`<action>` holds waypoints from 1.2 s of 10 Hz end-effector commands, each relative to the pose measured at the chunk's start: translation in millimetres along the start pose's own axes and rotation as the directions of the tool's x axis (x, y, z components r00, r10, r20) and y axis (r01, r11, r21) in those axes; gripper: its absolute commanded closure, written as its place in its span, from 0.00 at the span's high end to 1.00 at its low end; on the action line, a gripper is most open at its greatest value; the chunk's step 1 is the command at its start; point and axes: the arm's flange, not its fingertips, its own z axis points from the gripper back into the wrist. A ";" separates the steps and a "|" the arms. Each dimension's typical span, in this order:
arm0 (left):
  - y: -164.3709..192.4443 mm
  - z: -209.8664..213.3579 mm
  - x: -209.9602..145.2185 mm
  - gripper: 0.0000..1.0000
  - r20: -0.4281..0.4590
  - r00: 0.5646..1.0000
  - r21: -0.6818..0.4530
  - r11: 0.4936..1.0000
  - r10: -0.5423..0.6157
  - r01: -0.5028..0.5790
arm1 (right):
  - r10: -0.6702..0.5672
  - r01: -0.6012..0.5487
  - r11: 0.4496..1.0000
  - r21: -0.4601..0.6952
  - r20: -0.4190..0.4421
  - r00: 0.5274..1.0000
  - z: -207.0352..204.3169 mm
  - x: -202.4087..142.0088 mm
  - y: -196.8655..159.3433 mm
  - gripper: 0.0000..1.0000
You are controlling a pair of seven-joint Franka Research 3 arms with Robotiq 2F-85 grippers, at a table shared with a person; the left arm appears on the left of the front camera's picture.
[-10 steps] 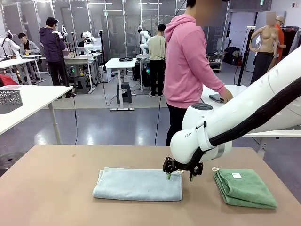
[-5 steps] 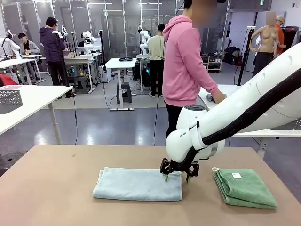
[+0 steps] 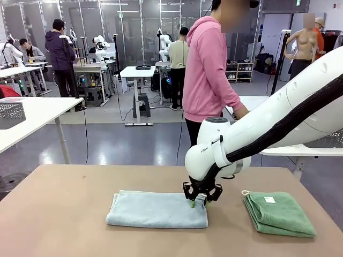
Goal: Fold the towels and place them in the basket.
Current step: When a person lays out a Towel with hook on the table, fold it in half twice.
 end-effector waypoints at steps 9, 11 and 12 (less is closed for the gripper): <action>-1.5 -0.9 0.3 1.00 -0.002 1.000 0.003 1.000 -0.005 0.005 | 0.011 -0.011 0.998 -0.066 0.000 1.000 9.4 -6.1 -2.8 0.00; -1.5 -0.9 0.3 1.00 -0.002 1.000 0.003 1.000 -0.005 0.005 | 0.053 -0.048 0.988 -0.144 0.033 0.998 57.3 -11.9 -21.3 0.00; -1.5 -0.9 0.3 1.00 -0.002 1.000 0.003 1.000 -0.005 0.005 | 0.059 -0.046 0.978 -0.202 0.060 0.996 81.3 -15.9 -29.3 0.00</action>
